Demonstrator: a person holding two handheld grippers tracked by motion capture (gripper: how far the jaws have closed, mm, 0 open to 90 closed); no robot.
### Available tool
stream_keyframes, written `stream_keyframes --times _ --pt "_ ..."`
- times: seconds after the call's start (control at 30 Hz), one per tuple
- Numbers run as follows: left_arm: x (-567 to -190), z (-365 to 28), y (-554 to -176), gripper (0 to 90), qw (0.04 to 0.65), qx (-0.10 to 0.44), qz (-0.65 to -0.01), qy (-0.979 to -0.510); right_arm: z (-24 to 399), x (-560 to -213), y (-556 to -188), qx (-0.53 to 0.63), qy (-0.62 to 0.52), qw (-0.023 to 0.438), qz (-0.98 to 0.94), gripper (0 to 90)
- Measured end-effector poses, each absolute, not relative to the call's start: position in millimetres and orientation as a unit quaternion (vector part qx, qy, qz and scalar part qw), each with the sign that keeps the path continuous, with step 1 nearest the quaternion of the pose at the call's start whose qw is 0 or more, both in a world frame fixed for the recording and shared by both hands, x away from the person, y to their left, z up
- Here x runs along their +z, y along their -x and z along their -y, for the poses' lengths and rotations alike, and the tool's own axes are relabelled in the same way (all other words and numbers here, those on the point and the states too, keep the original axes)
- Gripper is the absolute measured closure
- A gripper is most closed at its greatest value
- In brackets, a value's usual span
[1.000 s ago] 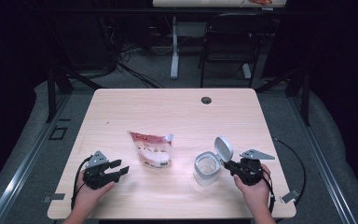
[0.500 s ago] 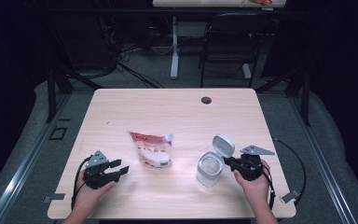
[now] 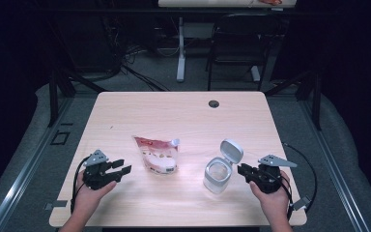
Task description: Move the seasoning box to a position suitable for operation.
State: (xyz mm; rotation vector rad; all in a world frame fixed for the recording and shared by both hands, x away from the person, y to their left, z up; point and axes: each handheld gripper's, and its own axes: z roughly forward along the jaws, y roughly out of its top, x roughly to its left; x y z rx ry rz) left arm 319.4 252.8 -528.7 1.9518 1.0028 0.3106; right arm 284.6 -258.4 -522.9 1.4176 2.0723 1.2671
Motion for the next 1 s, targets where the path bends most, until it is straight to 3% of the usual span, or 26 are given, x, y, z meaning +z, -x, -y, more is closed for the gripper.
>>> stream_keyframes --times 0.53,0.8,1.0 --pt "-458.7 -234.4 -342.1 59.7 0.480 0.138 -0.344 -0.795 261.4 -515.0 -280.8 0.443 -0.493 0.170 -0.729 74.6" --pt "-443.9 -223.4 -348.5 66.8 0.472 0.105 -0.327 -0.812 261.3 -510.5 -278.0 0.442 -0.494 0.173 -0.728 69.7" --pt "-441.2 -216.2 -355.3 68.8 0.466 0.120 -0.319 -0.817 264.0 -505.9 -273.8 0.444 -0.497 0.177 -0.724 69.3"
